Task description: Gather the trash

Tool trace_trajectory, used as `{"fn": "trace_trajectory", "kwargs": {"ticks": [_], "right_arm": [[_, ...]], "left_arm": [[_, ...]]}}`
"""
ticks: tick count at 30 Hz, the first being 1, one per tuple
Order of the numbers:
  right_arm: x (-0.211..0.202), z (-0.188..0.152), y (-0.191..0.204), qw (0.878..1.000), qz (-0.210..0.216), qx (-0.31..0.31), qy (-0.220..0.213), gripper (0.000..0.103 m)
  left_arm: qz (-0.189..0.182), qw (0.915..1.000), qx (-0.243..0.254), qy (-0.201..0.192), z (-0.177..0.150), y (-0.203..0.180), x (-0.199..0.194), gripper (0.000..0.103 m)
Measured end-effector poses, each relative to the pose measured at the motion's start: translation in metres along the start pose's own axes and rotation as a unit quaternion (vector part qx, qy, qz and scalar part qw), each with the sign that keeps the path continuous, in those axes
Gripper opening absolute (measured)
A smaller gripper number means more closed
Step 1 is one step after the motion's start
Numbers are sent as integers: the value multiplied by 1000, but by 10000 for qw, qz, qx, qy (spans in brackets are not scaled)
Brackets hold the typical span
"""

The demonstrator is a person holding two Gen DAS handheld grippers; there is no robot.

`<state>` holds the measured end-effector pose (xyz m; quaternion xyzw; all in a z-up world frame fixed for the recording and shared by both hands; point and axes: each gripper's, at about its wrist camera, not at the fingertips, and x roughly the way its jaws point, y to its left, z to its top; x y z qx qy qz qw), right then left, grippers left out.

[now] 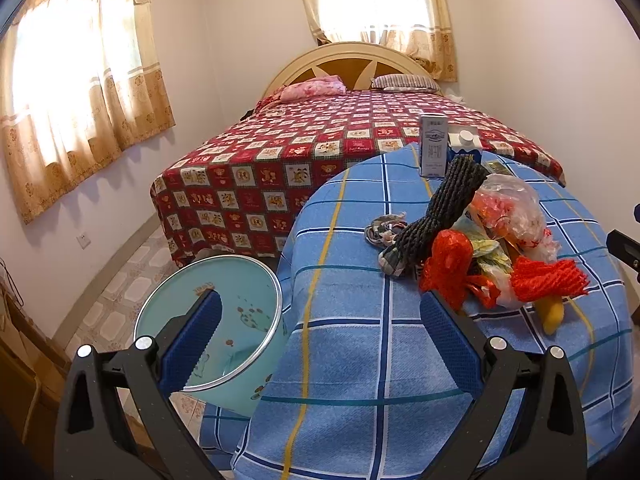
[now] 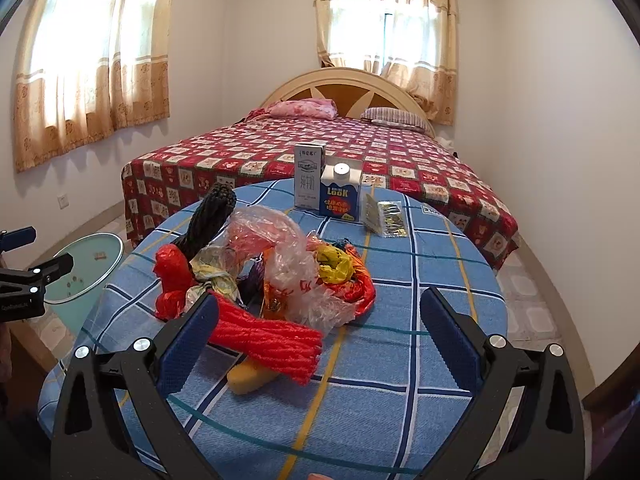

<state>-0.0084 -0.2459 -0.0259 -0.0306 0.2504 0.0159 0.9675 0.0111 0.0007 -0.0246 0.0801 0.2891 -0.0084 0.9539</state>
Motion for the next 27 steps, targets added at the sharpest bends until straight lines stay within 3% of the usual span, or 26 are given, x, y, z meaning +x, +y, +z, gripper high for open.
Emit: {"fn": "trace_trajectory", "kwargs": {"ticks": [27], "right_arm": [[2, 0, 0, 10000, 24, -9, 79, 98]], "left_arm": [[24, 10000, -14, -27, 2, 4, -2, 97]]}}
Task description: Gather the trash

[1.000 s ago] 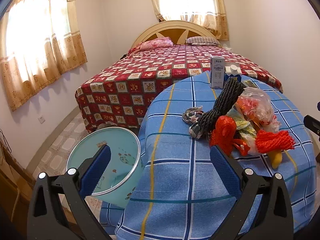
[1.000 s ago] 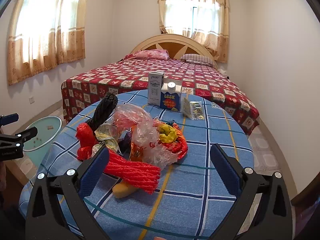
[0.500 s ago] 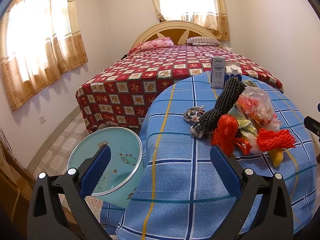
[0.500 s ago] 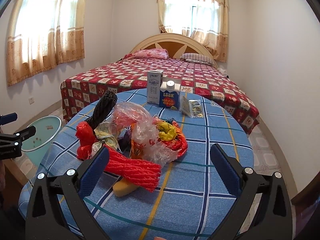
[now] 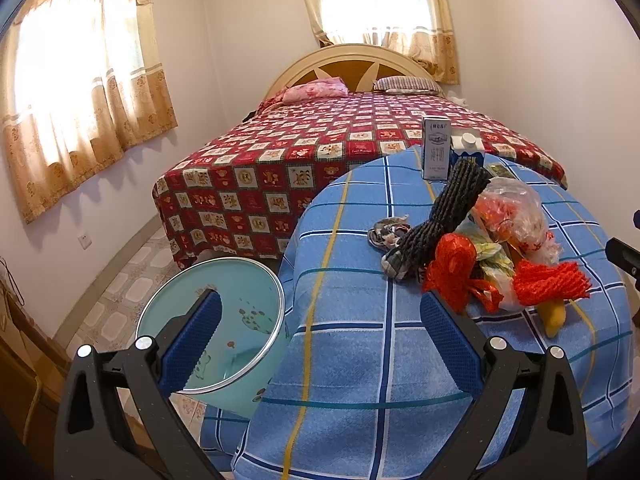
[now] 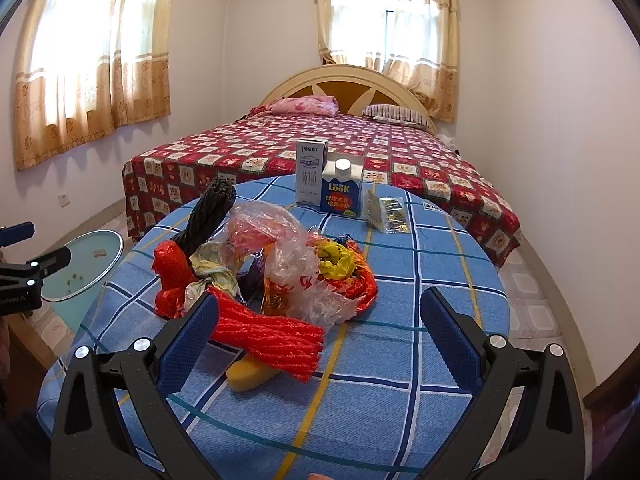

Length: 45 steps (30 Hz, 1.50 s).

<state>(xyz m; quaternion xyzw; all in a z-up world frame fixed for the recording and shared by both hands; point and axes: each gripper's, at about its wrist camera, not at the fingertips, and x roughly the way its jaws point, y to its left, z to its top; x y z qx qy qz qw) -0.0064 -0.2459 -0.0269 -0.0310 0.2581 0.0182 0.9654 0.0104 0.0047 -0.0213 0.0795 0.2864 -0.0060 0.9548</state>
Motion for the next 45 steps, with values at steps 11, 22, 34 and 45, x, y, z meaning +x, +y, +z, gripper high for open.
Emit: {"fn": "trace_trajectory", "kwargs": {"ticks": [11, 22, 34, 45], "right_arm": [[0, 0, 0, 10000, 3, 2, 2, 98], [0, 0, 1, 10000, 10, -10, 0, 98], [-2, -1, 4, 10000, -3, -56, -43, 98], [0, -1, 0, 10000, -26, -47, 23, 98]], "left_arm": [[13, 10000, -6, -36, 1, 0, -1, 97], [16, 10000, -3, -72, 3, 1, -4, 97], [26, 9999, 9, -135, 3, 0, -8, 97], [8, 9999, 75, -120, 1, -3, -10, 97]]}}
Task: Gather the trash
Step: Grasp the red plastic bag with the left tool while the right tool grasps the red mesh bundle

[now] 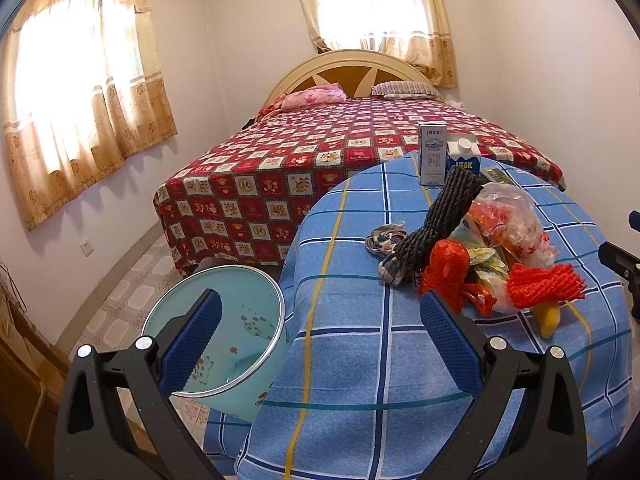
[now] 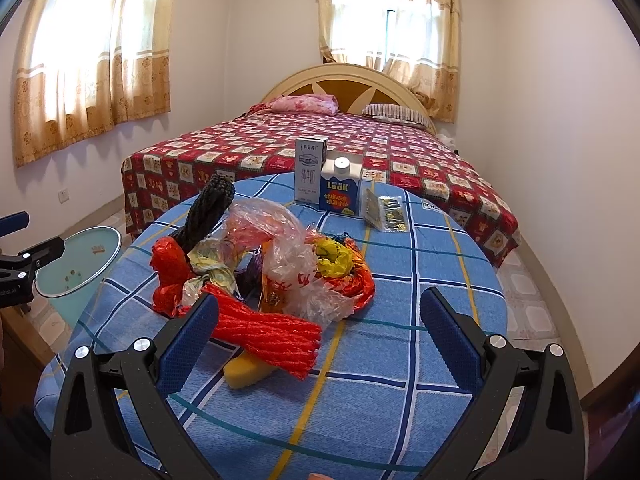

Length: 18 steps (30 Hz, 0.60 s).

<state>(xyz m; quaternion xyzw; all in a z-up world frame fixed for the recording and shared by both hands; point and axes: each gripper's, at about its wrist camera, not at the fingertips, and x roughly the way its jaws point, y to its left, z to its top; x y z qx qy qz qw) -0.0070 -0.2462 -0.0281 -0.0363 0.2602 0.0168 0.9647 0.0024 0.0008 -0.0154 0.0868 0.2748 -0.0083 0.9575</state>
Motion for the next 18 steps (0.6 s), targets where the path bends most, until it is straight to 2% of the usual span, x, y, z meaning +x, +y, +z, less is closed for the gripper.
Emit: {"fn": "trace_trajectory", "kwargs": {"ticks": [8, 12, 13, 14, 18], "right_arm": [[6, -3, -1, 10000, 25, -43, 73, 98], [28, -16, -4, 9993, 218, -15, 298, 97], [35, -20, -4, 9988, 279, 6, 391, 95], [39, -23, -3, 9985, 325, 6, 434, 88], [52, -29, 4, 9971, 518, -68, 561, 79]], "left_arm": [[61, 9999, 74, 79, -8, -5, 15, 97], [113, 9989, 99, 435, -25, -11, 48, 97], [86, 9985, 89, 542, -29, -12, 54, 97], [19, 9975, 65, 697, -32, -14, 62, 97], [-77, 9971, 75, 760, -37, -20, 71, 97]]}}
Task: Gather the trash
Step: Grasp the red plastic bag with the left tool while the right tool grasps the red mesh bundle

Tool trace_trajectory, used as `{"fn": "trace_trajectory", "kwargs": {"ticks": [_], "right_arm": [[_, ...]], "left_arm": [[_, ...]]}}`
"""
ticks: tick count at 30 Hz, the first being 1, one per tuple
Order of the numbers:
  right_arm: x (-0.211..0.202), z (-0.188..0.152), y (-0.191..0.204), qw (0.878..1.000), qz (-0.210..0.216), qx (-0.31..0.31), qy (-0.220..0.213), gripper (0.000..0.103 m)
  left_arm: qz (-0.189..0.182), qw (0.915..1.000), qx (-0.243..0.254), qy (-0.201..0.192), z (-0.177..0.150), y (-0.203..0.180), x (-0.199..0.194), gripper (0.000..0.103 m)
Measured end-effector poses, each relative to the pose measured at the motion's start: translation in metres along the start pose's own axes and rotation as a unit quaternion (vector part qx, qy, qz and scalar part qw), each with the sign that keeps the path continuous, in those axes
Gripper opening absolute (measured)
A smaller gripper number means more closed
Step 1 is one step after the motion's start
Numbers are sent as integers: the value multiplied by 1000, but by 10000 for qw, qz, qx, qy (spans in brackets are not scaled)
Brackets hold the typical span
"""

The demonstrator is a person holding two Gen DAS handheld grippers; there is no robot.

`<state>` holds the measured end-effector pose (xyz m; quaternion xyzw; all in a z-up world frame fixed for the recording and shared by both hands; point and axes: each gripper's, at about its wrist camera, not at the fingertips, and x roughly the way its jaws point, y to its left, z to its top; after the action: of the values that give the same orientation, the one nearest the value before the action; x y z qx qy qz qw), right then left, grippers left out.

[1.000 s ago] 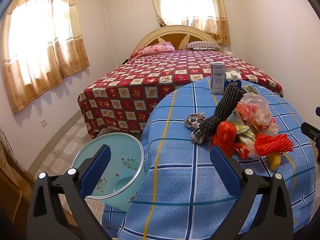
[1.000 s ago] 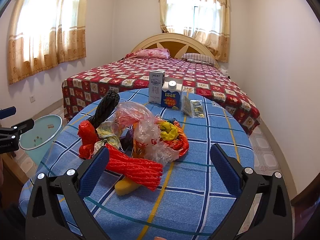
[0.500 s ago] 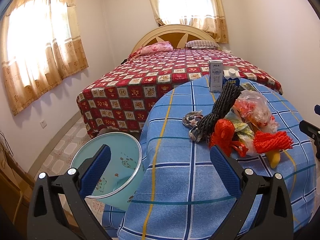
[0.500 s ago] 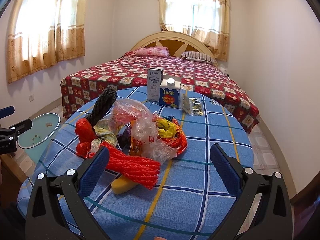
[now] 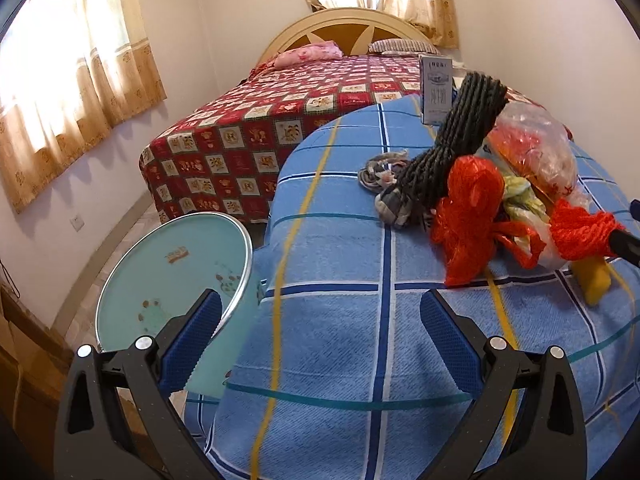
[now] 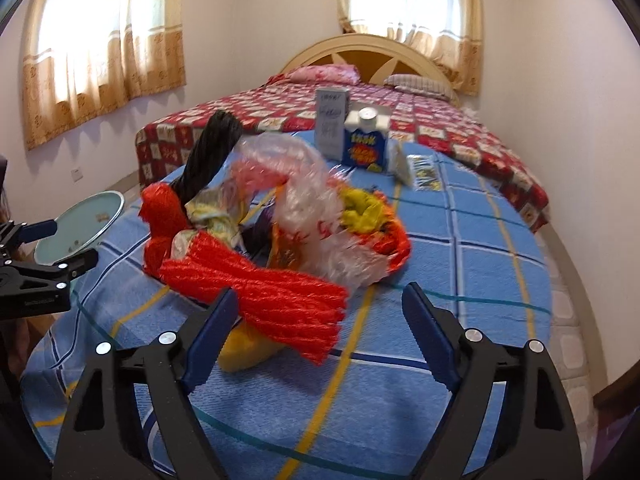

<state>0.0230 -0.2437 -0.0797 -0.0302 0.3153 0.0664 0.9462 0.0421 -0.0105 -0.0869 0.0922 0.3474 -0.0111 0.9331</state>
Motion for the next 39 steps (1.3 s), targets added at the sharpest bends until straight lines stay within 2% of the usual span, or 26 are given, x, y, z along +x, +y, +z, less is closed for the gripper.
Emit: {"fn": "trace_trajectory", "kwargs": {"ticks": [3, 4, 5, 8, 13, 20, 22, 24, 25, 26, 27, 29, 31, 33, 34, 35, 39], "right_arm": [[9, -5, 4, 9994, 278, -47, 204, 56], [11, -7, 4, 9987, 431, -43, 273, 41], [12, -8, 5, 9983, 502, -35, 298, 32], [8, -7, 8, 9979, 597, -81, 245, 20], [1, -5, 9, 9971, 735, -38, 213, 13], [-11, 0, -1, 9975, 676, -60, 202, 13], [-7, -4, -7, 9982, 536, -58, 276, 14], [-2, -8, -14, 9981, 498, -12, 351, 26], [-2, -11, -18, 9984, 468, 34, 307, 48], [-3, -12, -20, 9986, 467, 70, 238, 60], [-5, -12, -21, 9988, 454, 81, 176, 61], [-7, -9, -20, 9990, 439, 33, 30, 63], [-4, -6, -19, 9990, 453, -10, -13, 63], [6, -5, -18, 9979, 637, 8, 131, 55], [12, -7, -17, 9966, 775, 32, 263, 28], [16, -7, -17, 9957, 842, 27, 378, 16], [1, -5, -14, 9956, 920, -54, 178, 11]], "left_arm": [[-75, 10000, 10, -48, 0, -3, -1, 97], [-96, 9999, 16, -53, 1, -4, -1, 97], [-140, 9999, 13, -67, 2, -4, -2, 97], [-211, 9997, 17, -101, 4, -6, -3, 97], [-398, 9990, 48, -197, 12, -15, -8, 97], [-746, 9961, 232, -411, 28, -41, -4, 96], [-822, 9950, 319, -464, 32, -48, 3, 88], [-972, 9934, 408, -440, 35, -56, 11, 78], [-1048, 9927, 444, -407, 34, -59, 15, 74], [-1179, 9913, 478, -323, 34, -63, 21, 61], [-1305, 9898, 514, -235, 33, -65, 25, 41], [-1466, 9878, 511, -121, 31, -66, 30, 18], [-1551, 9862, 568, -116, 27, -69, 31, 13], [-1596, 9849, 651, -166, 26, -71, 26, 11], [-1599, 9847, 663, -183, 26, -71, 24, 11], [-1616, 9844, 660, -232, 27, -70, 18, 10], [-1631, 9839, 627, -380, 28, -56, -5, 10]]}}
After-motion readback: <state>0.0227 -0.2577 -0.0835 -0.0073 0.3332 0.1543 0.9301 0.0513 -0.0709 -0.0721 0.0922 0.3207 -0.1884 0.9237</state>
